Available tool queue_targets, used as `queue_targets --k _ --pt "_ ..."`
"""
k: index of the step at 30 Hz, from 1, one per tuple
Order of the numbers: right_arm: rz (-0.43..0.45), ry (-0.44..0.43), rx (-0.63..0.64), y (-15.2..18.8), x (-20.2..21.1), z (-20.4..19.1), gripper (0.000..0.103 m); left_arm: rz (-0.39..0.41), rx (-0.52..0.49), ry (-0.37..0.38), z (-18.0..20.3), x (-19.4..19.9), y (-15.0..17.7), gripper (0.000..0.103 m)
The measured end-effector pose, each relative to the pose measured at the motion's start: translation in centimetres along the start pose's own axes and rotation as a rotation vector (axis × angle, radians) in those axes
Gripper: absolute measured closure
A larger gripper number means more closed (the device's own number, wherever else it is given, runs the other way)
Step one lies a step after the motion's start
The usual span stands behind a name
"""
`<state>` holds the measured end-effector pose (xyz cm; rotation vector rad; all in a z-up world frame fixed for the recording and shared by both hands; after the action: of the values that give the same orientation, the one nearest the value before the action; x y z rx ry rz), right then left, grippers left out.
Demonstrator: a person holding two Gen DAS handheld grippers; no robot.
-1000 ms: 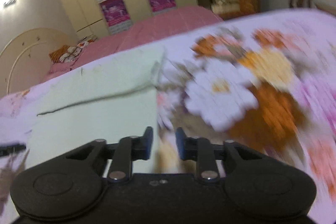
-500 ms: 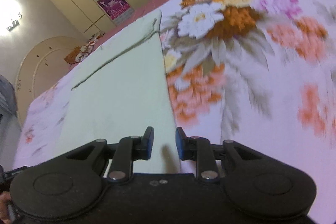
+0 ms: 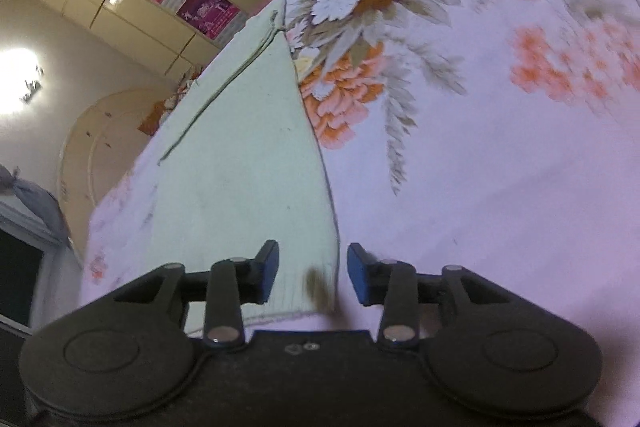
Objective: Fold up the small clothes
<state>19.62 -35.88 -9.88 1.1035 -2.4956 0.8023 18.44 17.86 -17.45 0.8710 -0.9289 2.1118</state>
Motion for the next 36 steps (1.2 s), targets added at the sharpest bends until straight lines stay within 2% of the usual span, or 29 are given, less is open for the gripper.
queue_targets --k 7,17,19,22,23,25,28,31,32,34,36 --pt "-0.032 -0.042 -0.024 0.8 0.1 0.9 0.062 0.016 0.042 0.012 -0.7 -0.1 1.0 0.053" --pt "-0.055 -0.052 -0.010 0.7 -3.1 0.1 0.067 0.042 0.013 0.025 0.4 -2.0 -0.7 0.053" --pt "-0.071 -0.051 -0.001 0.8 -3.6 0.0 0.072 0.047 0.004 0.025 0.6 -2.3 -0.9 0.059" --pt "-0.079 -0.051 0.006 0.7 -4.1 0.0 0.078 0.043 -0.003 0.011 0.6 -2.5 -1.1 0.079" --pt "-0.080 -0.052 0.003 0.7 -4.2 0.1 0.084 0.038 -0.009 -0.003 0.3 -2.6 -1.2 0.098" --pt "-0.089 -0.047 0.009 0.7 -4.3 0.1 0.095 0.037 -0.007 0.003 -0.3 -2.7 -0.9 0.098" --pt "-0.072 -0.062 0.015 0.8 -3.7 0.2 0.097 0.075 -0.002 0.023 0.0 -1.7 -0.4 0.099" --pt "-0.029 -0.102 0.024 0.7 -2.2 -0.6 0.097 0.165 -0.022 0.081 0.7 0.7 0.0 0.099" --pt "-0.014 -0.116 0.037 0.6 -1.6 -1.1 0.097 0.180 -0.033 0.056 0.8 0.8 0.0 0.099" --pt "-0.008 -0.115 0.060 0.7 -1.3 -1.3 0.098 0.146 -0.013 -0.004 0.4 -0.2 -0.3 0.099" --pt "-0.043 -0.061 0.041 0.6 -2.2 -0.5 0.098 0.115 0.035 -0.034 -0.5 -1.2 -0.4 0.099"
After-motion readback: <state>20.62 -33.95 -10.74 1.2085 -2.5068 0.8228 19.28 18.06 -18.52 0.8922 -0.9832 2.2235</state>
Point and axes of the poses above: each gripper's, at about its wrist camera, not at the fingertips, and x roughly against the way its jaws point, z to its right, y to its underside, the point moved 1 cm from there along -x, roughly the way its jaws point, and after that the axes turned 13 degrees about -y, right-handed, at the moved point
